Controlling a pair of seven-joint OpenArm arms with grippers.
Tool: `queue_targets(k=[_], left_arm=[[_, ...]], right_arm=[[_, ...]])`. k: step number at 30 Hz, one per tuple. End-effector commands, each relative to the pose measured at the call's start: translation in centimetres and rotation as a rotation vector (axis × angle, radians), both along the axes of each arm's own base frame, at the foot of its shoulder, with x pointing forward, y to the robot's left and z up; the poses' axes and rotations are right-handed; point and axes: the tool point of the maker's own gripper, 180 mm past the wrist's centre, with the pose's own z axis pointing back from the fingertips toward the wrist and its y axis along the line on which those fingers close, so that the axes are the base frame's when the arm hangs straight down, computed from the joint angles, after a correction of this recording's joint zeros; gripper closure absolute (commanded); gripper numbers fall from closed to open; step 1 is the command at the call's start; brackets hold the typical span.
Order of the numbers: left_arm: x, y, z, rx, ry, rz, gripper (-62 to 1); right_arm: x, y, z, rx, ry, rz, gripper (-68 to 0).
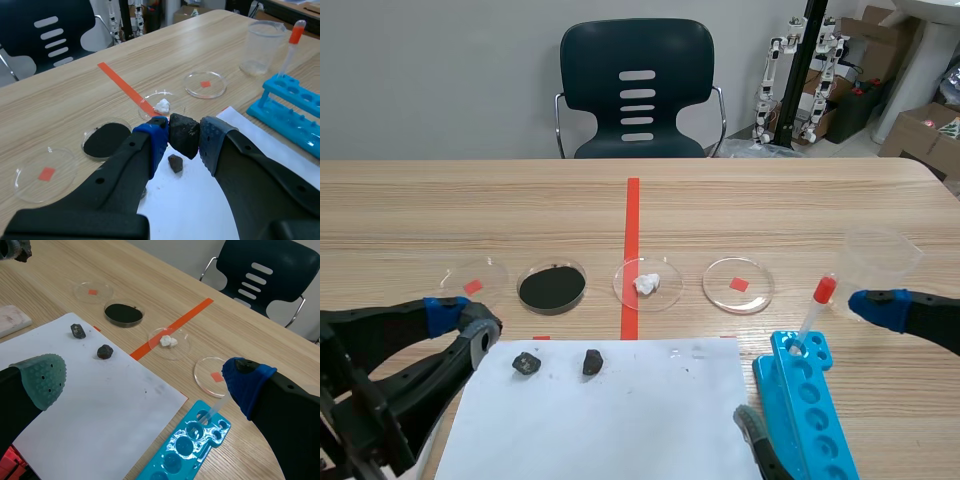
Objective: Pick up the right mineral with the left hand
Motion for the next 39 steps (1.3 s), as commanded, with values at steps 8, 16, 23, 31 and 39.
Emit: queue_targets(k=[8, 16, 23, 31, 39], left_arm=[[0.12, -0.26, 0.81, -0.014, -0.028, -0.002, -13.0], [0.12, -0.24, 0.60, -0.007, -0.019, -0.002, -13.0], [0.19, -0.23, 0.60, -0.005, -0.020, -0.001, -13.0], [0.39, -0.23, 0.77, -0.006, -0.028, -0.001, -13.0], [0.38, -0.22, 0.75, -0.005, -0.028, -0.001, -13.0]], right_arm=[[0.44, 0.11, 1.19, 0.020, -0.038, -0.003, -67.9], [0.44, 0.11, 1.19, 0.020, -0.038, -0.003, -67.9], [0.44, 0.11, 1.19, 0.020, -0.038, -0.003, -67.9], [0.44, 0.11, 1.19, 0.020, -0.038, -0.003, -67.9], [0.44, 0.11, 1.19, 0.020, -0.038, -0.003, -67.9]])
